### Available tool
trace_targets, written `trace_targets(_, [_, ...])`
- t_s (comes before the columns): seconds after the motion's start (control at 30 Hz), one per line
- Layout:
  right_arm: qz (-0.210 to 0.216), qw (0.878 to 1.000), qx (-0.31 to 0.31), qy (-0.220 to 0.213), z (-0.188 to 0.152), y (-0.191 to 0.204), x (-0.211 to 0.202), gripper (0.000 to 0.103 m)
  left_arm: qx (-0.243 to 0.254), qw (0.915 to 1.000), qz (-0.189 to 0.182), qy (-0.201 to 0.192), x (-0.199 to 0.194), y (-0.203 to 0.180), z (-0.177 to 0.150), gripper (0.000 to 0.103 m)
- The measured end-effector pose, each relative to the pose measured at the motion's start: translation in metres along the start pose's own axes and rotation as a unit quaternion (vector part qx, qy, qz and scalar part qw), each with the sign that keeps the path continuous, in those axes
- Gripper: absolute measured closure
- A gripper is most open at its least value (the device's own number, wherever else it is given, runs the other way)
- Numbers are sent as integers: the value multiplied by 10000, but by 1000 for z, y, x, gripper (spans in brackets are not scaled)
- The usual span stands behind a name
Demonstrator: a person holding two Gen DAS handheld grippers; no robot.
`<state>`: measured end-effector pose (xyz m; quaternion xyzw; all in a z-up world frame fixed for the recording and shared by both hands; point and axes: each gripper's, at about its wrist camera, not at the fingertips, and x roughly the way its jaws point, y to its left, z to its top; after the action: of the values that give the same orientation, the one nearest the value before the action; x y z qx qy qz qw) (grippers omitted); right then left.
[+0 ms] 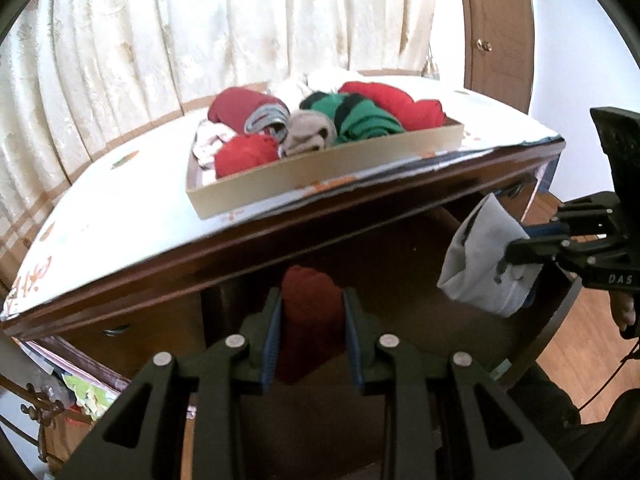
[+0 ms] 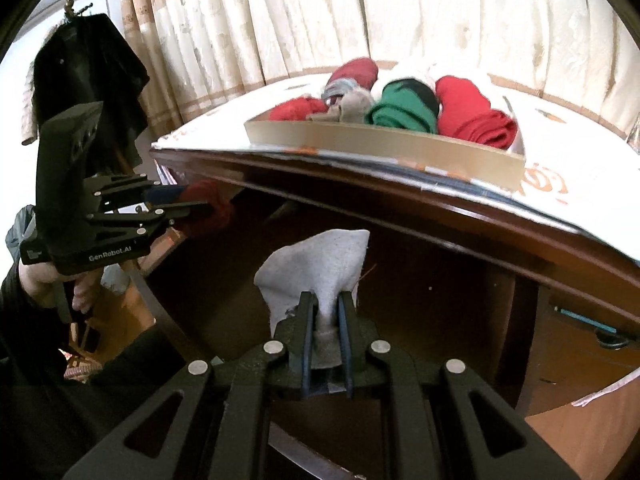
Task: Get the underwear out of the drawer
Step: 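Lift the grey underwear with the right tool and carry it over the tray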
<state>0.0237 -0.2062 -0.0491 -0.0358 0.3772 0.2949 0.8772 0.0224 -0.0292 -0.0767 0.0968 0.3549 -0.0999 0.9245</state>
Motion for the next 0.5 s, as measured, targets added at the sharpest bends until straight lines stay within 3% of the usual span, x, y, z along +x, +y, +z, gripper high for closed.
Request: trace_targets(0.5, [-122,9977,47,-661,25,6,-20,90,-176,9980,219,-565,-22,9,23,76])
